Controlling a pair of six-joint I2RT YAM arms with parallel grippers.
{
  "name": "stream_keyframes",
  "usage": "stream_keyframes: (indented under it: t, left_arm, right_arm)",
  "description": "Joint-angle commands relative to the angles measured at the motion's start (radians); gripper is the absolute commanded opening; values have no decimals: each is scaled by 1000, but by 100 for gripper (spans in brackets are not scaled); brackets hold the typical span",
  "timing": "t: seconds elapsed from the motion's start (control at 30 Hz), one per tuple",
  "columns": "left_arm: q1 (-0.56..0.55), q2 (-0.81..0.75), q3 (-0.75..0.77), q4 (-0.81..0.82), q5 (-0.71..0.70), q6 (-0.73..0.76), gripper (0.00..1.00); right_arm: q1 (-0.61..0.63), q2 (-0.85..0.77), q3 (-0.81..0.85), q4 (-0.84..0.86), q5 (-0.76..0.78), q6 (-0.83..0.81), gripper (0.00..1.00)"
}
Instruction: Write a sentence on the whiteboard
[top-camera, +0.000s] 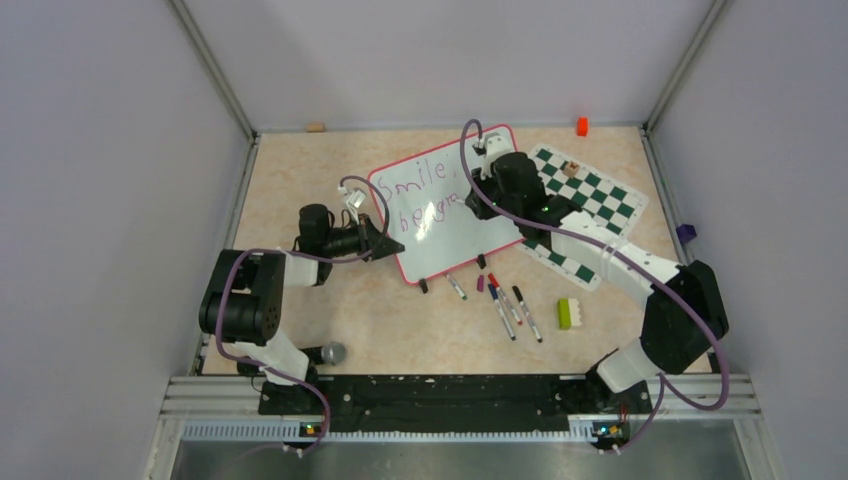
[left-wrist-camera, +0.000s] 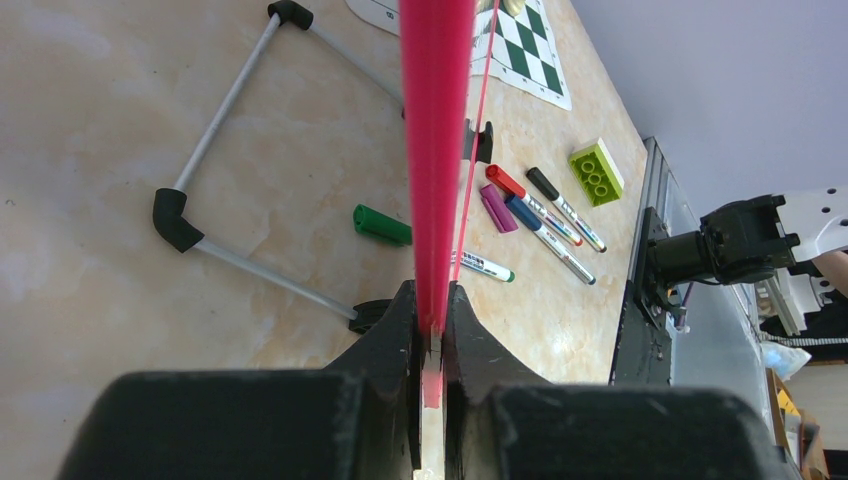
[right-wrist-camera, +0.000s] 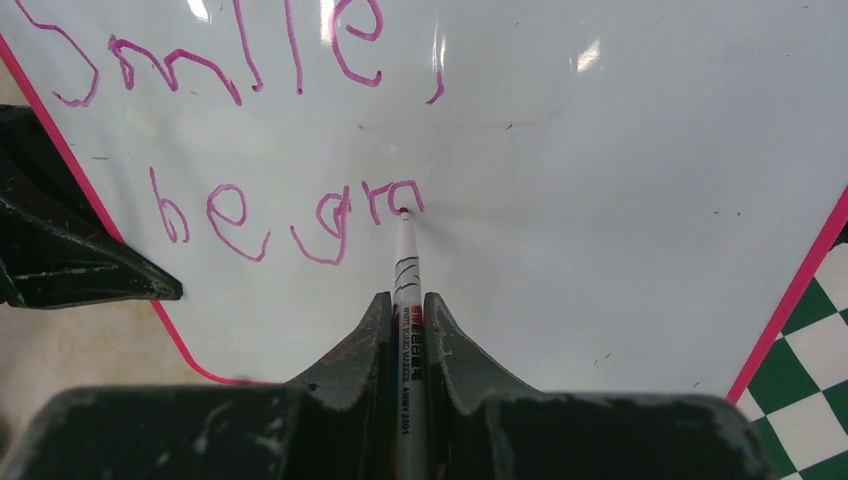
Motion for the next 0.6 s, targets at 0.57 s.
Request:
stream_keyframes:
  t: [0.57]
  left_arm:
    - [-12, 38, -12, -125, -74, 11, 0]
  right_arm:
    - [-22, 36, 84, 13, 56, -7, 0]
